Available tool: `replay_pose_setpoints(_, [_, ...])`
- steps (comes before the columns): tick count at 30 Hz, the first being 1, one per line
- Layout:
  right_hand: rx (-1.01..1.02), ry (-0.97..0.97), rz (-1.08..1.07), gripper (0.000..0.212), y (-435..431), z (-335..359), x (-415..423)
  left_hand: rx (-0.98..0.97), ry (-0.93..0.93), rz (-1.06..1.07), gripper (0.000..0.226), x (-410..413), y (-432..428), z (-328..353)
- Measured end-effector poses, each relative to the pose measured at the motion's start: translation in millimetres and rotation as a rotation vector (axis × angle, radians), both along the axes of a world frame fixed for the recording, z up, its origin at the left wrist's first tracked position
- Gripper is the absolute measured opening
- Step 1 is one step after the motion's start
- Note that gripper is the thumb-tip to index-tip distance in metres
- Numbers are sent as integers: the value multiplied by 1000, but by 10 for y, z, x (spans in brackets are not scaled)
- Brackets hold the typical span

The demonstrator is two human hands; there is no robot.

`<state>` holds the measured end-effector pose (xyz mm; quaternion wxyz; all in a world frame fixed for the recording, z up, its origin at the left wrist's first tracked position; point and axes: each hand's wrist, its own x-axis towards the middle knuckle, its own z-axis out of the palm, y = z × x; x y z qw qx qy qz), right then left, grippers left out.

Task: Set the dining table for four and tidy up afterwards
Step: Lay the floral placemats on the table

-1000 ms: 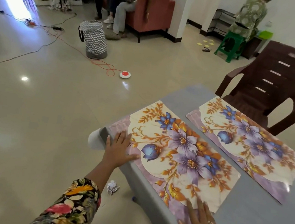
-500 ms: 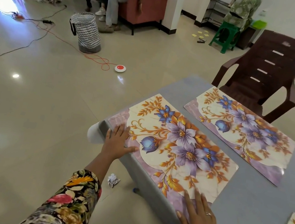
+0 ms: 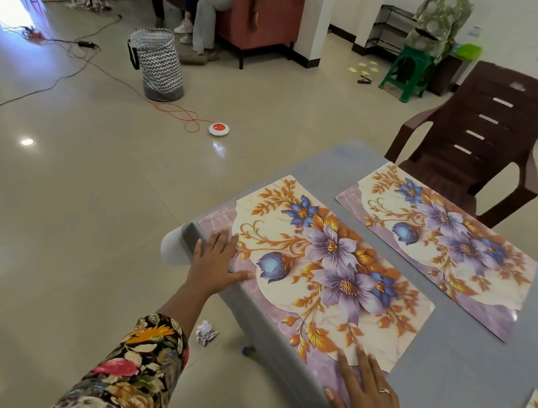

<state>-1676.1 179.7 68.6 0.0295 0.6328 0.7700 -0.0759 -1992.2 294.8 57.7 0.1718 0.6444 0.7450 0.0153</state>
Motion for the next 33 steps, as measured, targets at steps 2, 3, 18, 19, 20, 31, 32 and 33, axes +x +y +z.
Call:
replay_pose_setpoints(2, [-2,-7,-1,62,4,0,5,0,9,-2,92,4,0,9])
replay_pose_setpoints(3, [-4,-8,-3,62,7,-3,8,-4,13,-3,92,6,1,10])
replay_pose_setpoints(18, [28,36,18,59,36,-43,85,-69,69,7,91,82,-6,118])
replay_pose_setpoints(19, [35,36,21,60,51,-48,99,-70,65,12,91,85,-12,126])
replay_pose_setpoints(20, [37,36,24,60,61,-50,110,-70,63,17,91,86,-21,132])
replay_pose_setpoints(31, [56,68,32,62,7,-60,277,33,128,20,84,346,-8,180])
replay_pose_setpoints(32, [67,77,19,61,-27,-47,333,72,120,3,83,464,-25,180])
replay_pose_setpoints(33, [82,89,8,58,-59,-29,396,106,99,-25,82,607,-47,198])
